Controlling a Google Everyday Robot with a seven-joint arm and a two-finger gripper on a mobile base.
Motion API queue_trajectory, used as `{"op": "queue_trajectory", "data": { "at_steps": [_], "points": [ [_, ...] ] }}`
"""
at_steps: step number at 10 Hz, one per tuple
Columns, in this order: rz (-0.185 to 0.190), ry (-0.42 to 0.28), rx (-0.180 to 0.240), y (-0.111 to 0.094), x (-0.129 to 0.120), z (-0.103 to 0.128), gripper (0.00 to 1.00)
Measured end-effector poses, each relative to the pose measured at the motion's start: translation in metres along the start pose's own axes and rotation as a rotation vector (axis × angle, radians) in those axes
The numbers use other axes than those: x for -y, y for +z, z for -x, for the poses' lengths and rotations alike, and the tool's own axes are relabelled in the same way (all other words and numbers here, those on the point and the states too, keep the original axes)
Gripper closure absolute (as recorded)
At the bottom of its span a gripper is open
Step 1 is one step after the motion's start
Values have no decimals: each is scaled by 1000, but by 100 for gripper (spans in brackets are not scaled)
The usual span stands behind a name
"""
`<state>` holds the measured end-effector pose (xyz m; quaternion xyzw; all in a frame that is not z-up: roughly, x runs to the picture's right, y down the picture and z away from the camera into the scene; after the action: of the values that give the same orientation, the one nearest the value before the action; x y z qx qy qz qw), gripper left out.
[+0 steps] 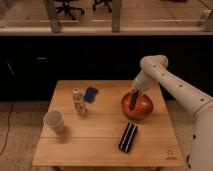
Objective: Place the pepper in the ceramic bowl
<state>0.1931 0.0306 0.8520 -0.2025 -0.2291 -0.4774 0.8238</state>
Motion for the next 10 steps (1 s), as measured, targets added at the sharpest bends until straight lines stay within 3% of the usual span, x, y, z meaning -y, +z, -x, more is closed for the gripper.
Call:
{"op": "queue_trajectory", "data": {
  "at_steps": [3,5,10],
  "points": [
    [2,11,-34,-2,-4,-2,34],
    [4,19,-36,-2,-5,-3,22],
    [9,20,-28,0,-4,-3,20]
  ]
}}
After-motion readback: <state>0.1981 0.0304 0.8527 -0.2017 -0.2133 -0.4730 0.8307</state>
